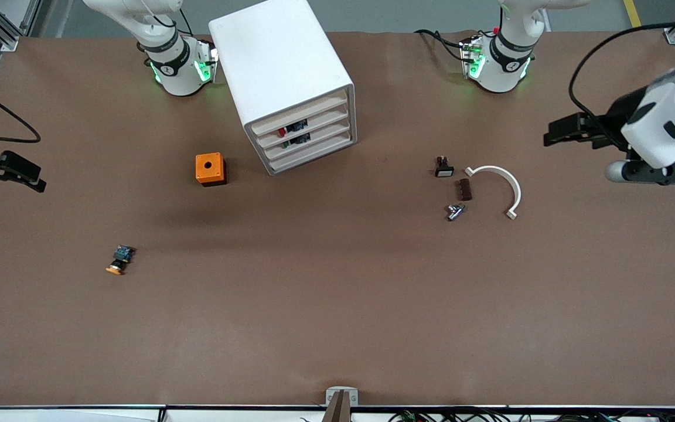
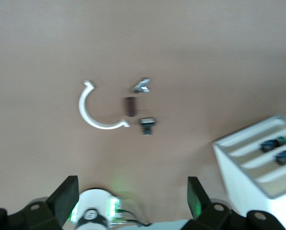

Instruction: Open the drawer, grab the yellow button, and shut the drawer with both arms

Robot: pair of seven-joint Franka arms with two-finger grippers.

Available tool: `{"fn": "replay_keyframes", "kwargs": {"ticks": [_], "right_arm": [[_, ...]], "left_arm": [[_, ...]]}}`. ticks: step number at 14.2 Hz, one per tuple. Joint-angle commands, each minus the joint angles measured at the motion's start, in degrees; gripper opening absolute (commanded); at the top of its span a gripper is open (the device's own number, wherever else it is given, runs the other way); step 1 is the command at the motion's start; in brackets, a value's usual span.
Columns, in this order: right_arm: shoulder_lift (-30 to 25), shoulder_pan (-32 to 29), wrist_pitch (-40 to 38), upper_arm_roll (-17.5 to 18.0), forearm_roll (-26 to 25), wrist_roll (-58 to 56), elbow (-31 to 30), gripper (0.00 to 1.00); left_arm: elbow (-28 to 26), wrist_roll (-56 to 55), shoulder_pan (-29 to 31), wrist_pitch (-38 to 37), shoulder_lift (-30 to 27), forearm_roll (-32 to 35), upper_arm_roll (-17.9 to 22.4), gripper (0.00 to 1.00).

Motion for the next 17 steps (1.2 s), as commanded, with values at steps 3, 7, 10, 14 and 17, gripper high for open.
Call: {"fn": "replay_keyframes", "kwargs": {"ticks": [3, 7, 10, 14, 17], "right_arm": [[-1.13, 1.24, -2.93, 0.21, -0.31, 0.33, 1.1, 1.0], [-0.86, 0.81, -1.61, -0.05, -0.14, 0.33, 2.96, 1.0], [-0.51, 0.81, -0.56, -0.14, -0.05, 0.33, 3.14, 1.0], [-0.51, 0.9, -0.82, -0.14, -0.22, 0.25, 3.23, 1.0], [-0.51, 0.9, -1.17, -0.14, -0.58, 0.16, 3.23, 1.0]], "left_arm": [[-7.5, 6.32, 1.7, 4.83, -2.57, 4.76, -0.49, 0.99], [-27.33, 11.77, -2.25, 22.11, -13.88, 5.55, 6.18, 0.99], [-36.33, 14.25, -2.26, 33.29, -18.83, 5.64, 7.34, 0.99], [-34.07, 14.34, -0.95, 37.89, -18.84, 9.23, 7.6, 0.99], [-31.52, 13.99, -0.85, 36.32, -19.01, 9.51, 7.08, 0.99]]}}
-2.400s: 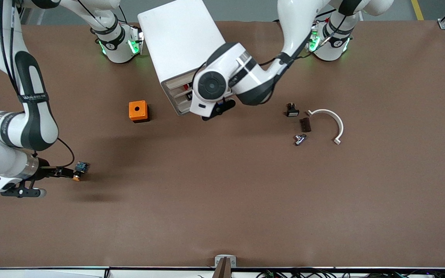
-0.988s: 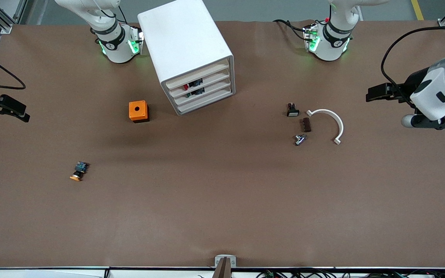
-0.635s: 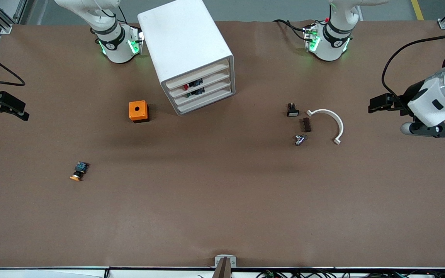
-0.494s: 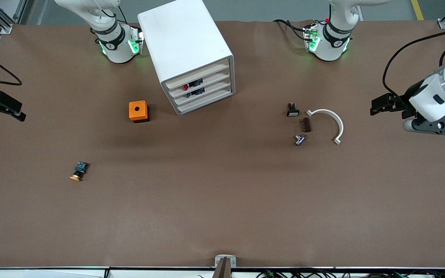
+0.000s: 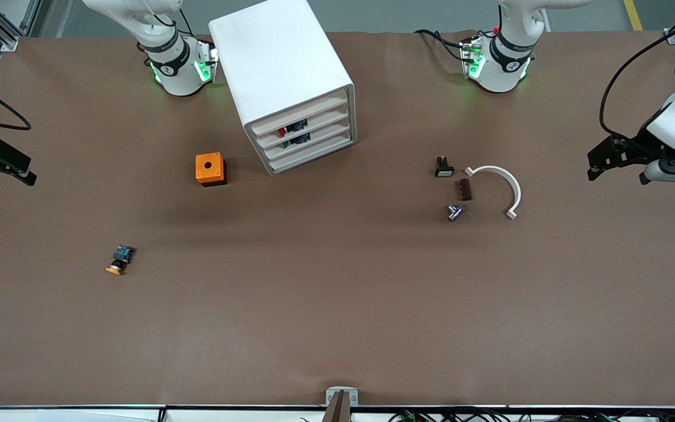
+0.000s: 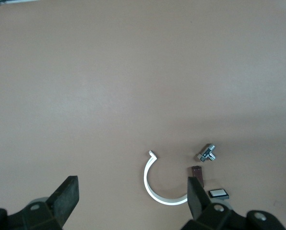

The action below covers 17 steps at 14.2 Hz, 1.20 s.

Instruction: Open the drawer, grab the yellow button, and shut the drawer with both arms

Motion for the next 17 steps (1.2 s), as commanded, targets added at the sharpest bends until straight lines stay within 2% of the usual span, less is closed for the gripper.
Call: {"fn": "replay_keyframes", "kwargs": {"ticks": [1, 4, 8, 13, 17], "right_arm": [[-0.05, -0.08, -0.59, 0.05, -0.59, 0.09, 0.51, 1.0], [-0.05, -0.08, -0.58, 0.14, -0.68, 0.01, 0.51, 1.0], [-0.05, 0.0, -0.5, 0.14, -0.68, -0.43, 0.51, 1.0], [-0.05, 0.0, -0.5, 0.14, -0.68, -0.52, 0.51, 1.0], [0.04, 0.0, -0.32, 0.14, -0.68, -0.52, 0.51, 1.0]], "left_arm": [[2.8, 0.24, 0.14, -3.32, -0.75, 1.2, -0.53, 0.99], [7.28, -0.29, -0.12, -12.02, -0.49, 1.11, -0.53, 0.99], [7.82, -3.89, -0.39, -12.57, -0.14, 0.94, -1.75, 0.99], [10.71, -3.72, -0.47, -12.57, 1.62, 0.76, -1.76, 0.99], [10.72, -3.72, -0.47, -12.74, 1.88, 0.94, -1.85, 0.99]]}}
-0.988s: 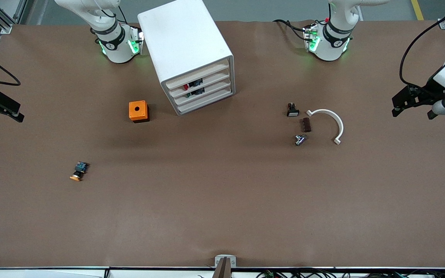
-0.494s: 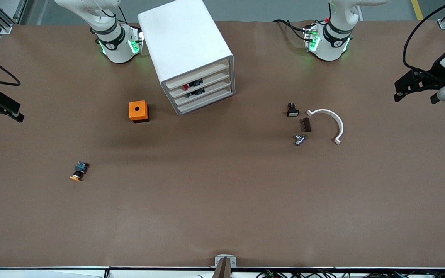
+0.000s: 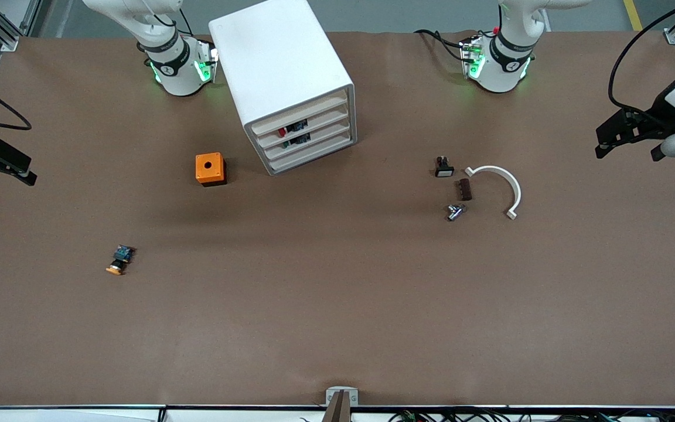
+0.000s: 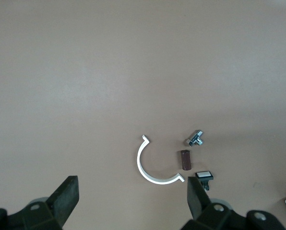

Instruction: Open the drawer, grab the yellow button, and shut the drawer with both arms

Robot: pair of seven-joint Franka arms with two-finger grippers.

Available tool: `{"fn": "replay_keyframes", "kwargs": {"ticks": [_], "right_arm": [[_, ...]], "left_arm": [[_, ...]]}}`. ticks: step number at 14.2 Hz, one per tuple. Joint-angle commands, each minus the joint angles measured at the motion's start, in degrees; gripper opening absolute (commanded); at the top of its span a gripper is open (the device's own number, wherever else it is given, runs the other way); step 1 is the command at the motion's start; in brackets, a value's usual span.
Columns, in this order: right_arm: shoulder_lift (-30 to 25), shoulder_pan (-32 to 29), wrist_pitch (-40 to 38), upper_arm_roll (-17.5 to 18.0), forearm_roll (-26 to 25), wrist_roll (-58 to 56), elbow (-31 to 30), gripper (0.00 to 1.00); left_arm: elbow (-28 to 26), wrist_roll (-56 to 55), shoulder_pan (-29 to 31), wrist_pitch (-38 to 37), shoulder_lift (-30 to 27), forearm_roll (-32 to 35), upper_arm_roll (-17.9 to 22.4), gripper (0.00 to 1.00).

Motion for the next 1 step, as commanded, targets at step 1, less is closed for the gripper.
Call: {"fn": "replay_keyframes", "kwargs": {"ticks": [1], "right_arm": [[0.04, -0.01, -0.13, 0.12, -0.68, -0.47, 0.51, 1.0]], "left_arm": [[1.69, -0.41, -0.07, -1.58, 0.81, 0.83, -0.26, 0.99]]}}
